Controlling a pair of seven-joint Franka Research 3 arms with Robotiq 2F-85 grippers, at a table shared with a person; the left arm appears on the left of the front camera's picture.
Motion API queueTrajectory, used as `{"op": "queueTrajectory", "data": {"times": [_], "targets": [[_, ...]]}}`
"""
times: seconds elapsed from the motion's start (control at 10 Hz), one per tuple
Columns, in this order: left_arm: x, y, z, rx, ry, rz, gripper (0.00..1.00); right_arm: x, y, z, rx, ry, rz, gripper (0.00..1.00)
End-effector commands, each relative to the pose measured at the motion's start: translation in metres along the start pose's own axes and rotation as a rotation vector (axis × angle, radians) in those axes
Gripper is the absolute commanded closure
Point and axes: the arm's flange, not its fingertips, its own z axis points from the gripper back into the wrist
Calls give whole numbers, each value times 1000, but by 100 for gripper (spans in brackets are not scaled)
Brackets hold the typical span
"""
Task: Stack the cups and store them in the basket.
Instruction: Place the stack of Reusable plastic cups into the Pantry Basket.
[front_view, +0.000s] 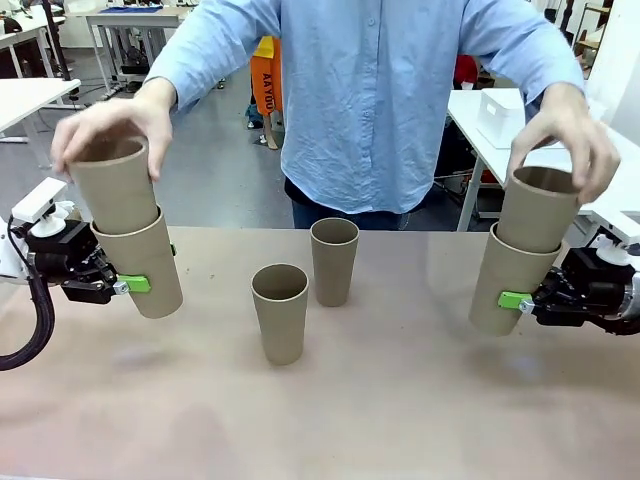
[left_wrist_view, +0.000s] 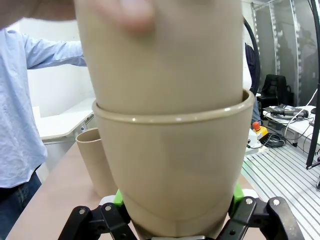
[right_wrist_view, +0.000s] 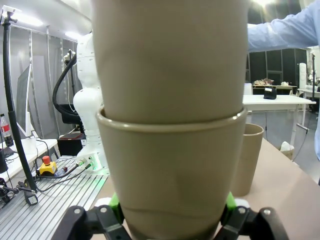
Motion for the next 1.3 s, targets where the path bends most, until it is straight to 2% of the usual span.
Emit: {"op": "queueTrajectory", "data": {"times": [0.0,1.2], "targets": [[2,0,2,-11,-2,-6,16,3,0,0,1,-1,3,16],[2,0,2,-11,-2,-6,16,3,0,0,1,-1,3,16]]}}
